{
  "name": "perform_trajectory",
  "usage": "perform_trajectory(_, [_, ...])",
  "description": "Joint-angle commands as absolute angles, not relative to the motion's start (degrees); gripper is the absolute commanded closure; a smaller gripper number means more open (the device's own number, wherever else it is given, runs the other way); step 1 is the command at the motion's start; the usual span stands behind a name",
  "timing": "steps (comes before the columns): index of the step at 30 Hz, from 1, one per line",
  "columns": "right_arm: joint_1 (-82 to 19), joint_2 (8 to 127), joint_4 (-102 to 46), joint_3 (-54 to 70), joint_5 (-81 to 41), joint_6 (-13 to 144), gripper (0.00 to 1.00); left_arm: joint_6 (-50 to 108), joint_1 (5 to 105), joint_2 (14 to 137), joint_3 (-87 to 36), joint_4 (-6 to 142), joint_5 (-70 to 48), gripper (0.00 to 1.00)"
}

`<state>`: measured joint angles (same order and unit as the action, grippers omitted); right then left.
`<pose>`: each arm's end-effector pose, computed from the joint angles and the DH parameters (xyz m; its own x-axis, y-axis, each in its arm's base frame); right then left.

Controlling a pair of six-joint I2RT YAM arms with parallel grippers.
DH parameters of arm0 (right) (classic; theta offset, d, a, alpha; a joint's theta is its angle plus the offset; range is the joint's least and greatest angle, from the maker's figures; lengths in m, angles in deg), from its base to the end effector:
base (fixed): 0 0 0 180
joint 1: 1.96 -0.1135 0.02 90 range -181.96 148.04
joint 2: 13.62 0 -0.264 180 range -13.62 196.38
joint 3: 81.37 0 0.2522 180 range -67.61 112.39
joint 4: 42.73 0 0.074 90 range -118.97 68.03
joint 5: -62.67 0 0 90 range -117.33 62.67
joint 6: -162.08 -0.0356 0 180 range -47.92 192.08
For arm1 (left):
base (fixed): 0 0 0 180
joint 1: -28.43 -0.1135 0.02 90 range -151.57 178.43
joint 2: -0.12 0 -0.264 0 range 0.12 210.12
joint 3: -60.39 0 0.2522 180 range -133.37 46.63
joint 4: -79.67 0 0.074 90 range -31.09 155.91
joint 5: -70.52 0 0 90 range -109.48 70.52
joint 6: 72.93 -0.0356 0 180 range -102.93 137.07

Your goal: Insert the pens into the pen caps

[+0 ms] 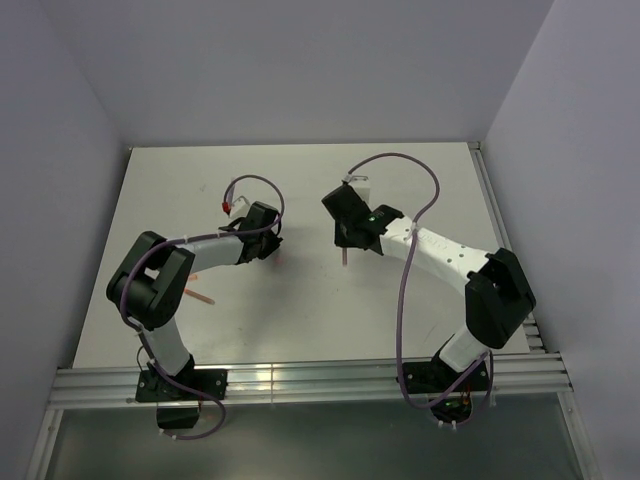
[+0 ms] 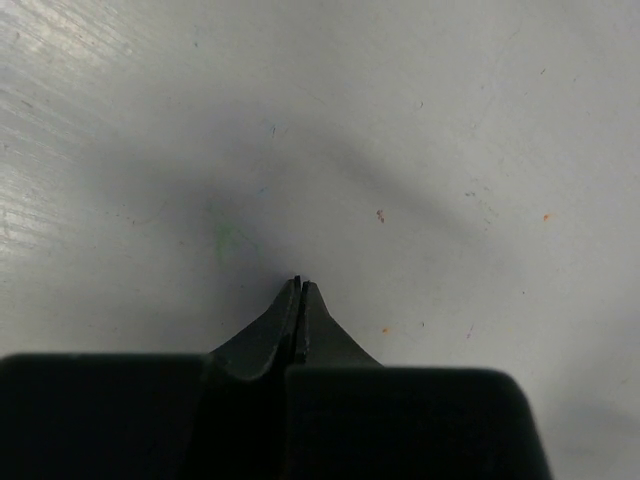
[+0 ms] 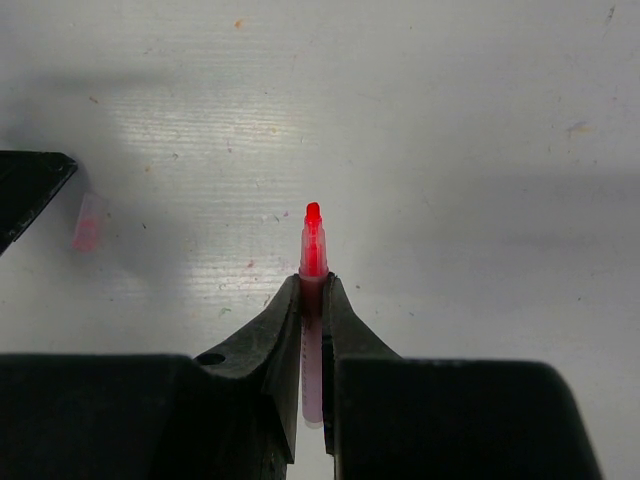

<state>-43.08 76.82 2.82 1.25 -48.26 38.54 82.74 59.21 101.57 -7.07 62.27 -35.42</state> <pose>0.2614 0.2113 0.2571 -0.7546 0.0263 -0.6557 -0.0441 0.9949 0.0907 0.3049 -0.1702 0.1467 -0.5908 -0.6679 -0.4526 -0.4696 0.7408 -0.4802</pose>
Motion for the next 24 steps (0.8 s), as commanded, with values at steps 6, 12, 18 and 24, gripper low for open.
perform_trajectory(6, [-43.4, 72.6, 0.5, -1.5, -48.3, 40.0, 1.00, 81.1, 59.3, 98.2, -9.5, 59.1, -38.1, 0.96])
perform_trajectory(12, [-43.4, 65.7, -6.2, -6.9, -41.1, 43.3, 1.00, 76.2, 56.9, 92.2, -12.6, 58.3, -35.1, 0.77])
perform_trajectory(18, [-43.4, 60.1, -10.7, -9.5, -31.8, 45.6, 1.00, 72.4, 51.5, 87.9, -13.8, 59.7, -27.3, 0.72])
perform_trajectory(24, [-43.4, 53.5, -19.8, -13.9, -17.8, 47.3, 1.00, 69.7, 50.5, 79.0, -9.5, 67.4, -14.2, 0.60])
